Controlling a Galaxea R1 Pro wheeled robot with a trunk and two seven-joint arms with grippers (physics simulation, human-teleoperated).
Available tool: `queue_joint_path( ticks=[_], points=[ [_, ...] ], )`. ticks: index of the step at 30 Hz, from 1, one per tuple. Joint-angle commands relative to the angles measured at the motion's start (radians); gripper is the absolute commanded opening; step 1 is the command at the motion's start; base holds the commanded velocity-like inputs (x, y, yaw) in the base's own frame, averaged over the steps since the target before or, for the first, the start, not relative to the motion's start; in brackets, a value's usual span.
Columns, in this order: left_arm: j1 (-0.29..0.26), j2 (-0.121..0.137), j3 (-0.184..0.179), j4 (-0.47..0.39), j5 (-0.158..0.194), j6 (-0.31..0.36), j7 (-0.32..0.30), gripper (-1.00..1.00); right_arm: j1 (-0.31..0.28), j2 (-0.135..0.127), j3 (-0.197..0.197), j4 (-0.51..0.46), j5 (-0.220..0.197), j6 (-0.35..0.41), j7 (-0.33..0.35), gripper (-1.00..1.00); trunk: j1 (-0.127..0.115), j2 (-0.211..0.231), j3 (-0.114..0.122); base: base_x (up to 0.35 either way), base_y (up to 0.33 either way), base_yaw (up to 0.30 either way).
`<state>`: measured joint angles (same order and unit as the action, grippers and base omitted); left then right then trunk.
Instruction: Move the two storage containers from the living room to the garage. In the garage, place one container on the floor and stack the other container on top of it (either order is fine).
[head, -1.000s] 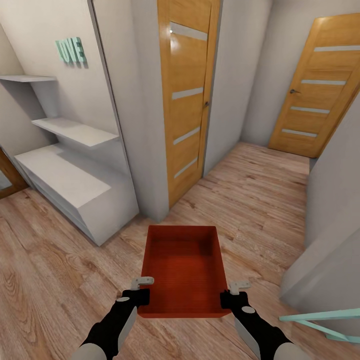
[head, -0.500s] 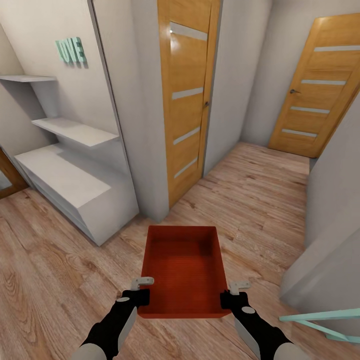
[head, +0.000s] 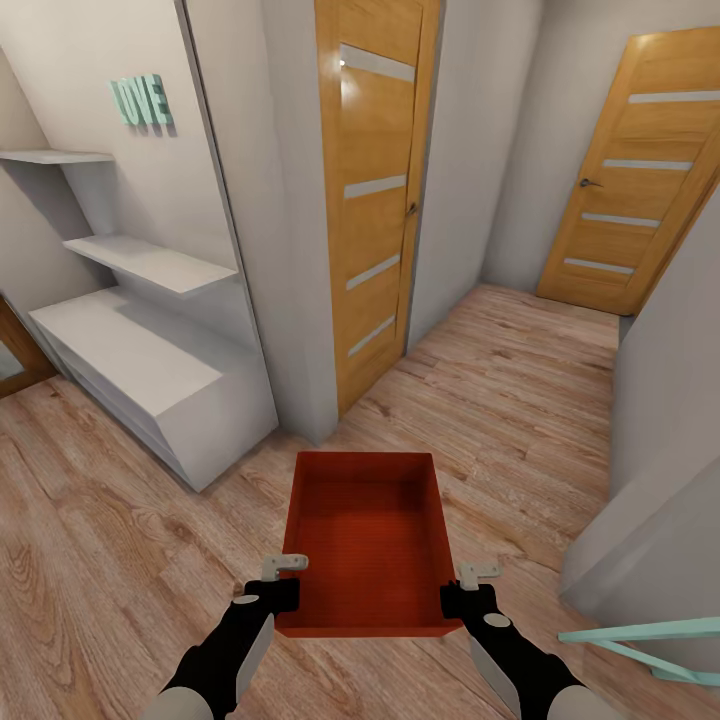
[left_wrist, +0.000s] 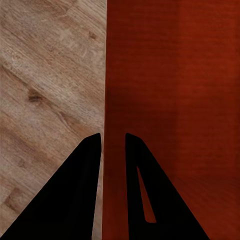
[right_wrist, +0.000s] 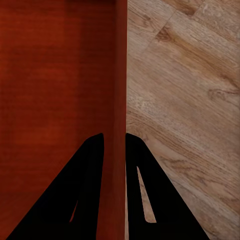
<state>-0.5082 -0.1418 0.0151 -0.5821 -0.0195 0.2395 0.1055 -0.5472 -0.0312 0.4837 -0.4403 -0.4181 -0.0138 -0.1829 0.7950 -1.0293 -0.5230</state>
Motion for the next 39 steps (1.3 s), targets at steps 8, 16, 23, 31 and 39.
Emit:
queue_joint_path(
  ticks=[8,16,23,31,39],
  points=[
    [-0.001,0.001,0.0,-0.004,0.006,0.005,-0.082,-1.0,0.0,-0.027,0.015,0.026,-0.016,-0.001,-0.001,-1.0,0.0,-0.001,-0.001,0.0,0.0,-0.097],
    [-0.001,0.001,0.0,-0.004,0.006,0.005,-0.082,-1.0,0.0,-0.027,0.015,0.026,-0.016,-0.001,-0.001,-1.0,0.0,-0.001,-0.001,0.0,0.0,-0.167],
    [-0.001,0.001,0.0,-0.004,0.006,0.006,-0.083,-1.0,0.0,-0.027,0.015,0.026,-0.016,-0.001,-0.007,-1.0,0.0,-0.001,-0.001,0.034,0.001,-0.101],
    [-0.001,0.001,0.0,-0.004,0.004,0.006,-0.084,-1.0,0.0,-0.027,0.015,0.026,-0.016,-0.001,-0.006,-1.0,0.0,-0.001,-0.001,0.288,0.055,-0.005],
    [-0.001,0.001,0.0,-0.004,0.005,0.006,-0.084,-1.0,0.0,-0.028,0.015,0.026,-0.016,-0.001,-0.006,-1.0,0.0,-0.001,-0.001,0.305,0.022,0.0]
  ],
)
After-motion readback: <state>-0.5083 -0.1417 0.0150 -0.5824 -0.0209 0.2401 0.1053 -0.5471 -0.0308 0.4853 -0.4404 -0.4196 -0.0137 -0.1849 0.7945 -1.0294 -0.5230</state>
